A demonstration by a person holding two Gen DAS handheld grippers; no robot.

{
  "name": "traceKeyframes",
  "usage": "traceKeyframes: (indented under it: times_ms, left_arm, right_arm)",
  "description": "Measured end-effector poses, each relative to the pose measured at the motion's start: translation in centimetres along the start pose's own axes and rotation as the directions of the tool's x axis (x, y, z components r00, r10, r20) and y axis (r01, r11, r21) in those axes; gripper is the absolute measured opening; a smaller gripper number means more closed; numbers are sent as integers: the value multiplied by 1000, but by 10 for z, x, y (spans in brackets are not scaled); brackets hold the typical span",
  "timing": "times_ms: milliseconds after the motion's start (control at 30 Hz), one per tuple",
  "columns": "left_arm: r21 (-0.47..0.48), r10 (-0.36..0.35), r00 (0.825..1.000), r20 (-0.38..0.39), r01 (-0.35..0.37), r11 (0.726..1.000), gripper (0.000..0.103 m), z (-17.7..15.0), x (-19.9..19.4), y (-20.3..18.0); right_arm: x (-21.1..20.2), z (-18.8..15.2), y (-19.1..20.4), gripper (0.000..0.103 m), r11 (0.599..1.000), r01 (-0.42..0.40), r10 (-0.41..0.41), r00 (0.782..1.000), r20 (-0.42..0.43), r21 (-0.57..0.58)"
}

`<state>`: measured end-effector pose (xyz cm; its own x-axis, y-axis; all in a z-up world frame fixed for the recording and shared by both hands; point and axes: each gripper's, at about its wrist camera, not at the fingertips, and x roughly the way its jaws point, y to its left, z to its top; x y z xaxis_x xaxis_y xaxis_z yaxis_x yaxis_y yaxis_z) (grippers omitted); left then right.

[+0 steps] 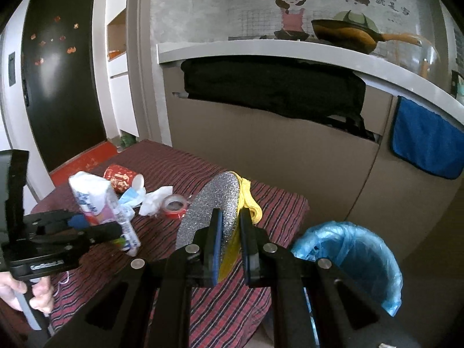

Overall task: Collect trash
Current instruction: 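Carry the tissue pack and glitter sponge over the bin with both tools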

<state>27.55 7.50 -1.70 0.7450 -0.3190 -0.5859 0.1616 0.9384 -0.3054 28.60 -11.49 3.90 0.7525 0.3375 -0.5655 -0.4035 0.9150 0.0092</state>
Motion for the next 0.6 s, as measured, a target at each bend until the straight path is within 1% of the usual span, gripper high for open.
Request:
traceKeyframes:
  times_ms: [200,333,433,600]
  left_arm:
    - [49,10,1000,6,-10,999,42,-1,1,-24]
    - [54,12,1000,17,-13,998,42,1,1,-38]
    - [68,14,1000,24,-15,998,42,0,3,-51]
    - [95,-5,1000,25,2,996,42,0,10,-78]
  right_arm:
    - [-19,-9,-7,10,1000,25,-24,999,38,-14]
    - [-30,-14,-21,10,1000,17,-19,998,60,20]
    - [-39,-19,-26,10,999,30,-32,996,77,22]
    - [-51,-31,-42,10,998,40,-44,995,93,44]
